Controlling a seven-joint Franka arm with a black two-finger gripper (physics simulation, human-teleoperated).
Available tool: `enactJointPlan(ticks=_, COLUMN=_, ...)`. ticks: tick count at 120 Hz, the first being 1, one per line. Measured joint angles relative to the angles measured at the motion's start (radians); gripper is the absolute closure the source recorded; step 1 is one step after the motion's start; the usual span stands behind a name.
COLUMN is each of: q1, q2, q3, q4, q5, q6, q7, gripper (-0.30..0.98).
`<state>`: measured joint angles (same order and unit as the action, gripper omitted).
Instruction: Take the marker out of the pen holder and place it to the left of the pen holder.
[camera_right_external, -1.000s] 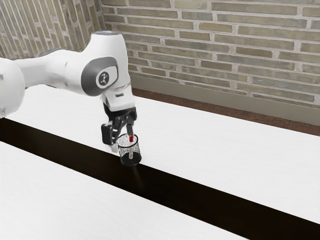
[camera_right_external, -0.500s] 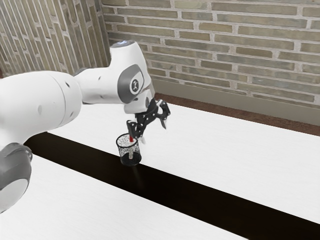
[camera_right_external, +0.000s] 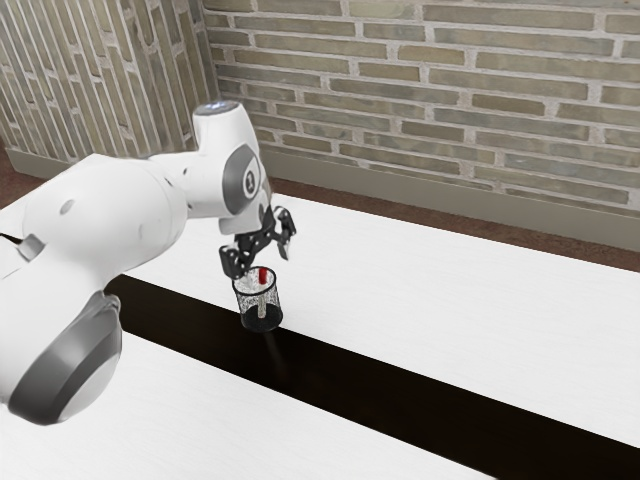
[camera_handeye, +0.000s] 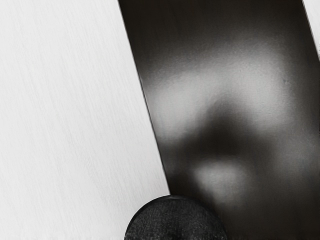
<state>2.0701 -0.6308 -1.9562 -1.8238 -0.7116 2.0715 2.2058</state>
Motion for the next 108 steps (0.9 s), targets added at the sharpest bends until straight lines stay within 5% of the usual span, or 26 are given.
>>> enactJointPlan(ticks=108, q1=0.012, q2=-0.048, q3=-0.003, q4=0.0, q5=-0.003, q6=0.0, q7=-0.028, gripper=0.54)
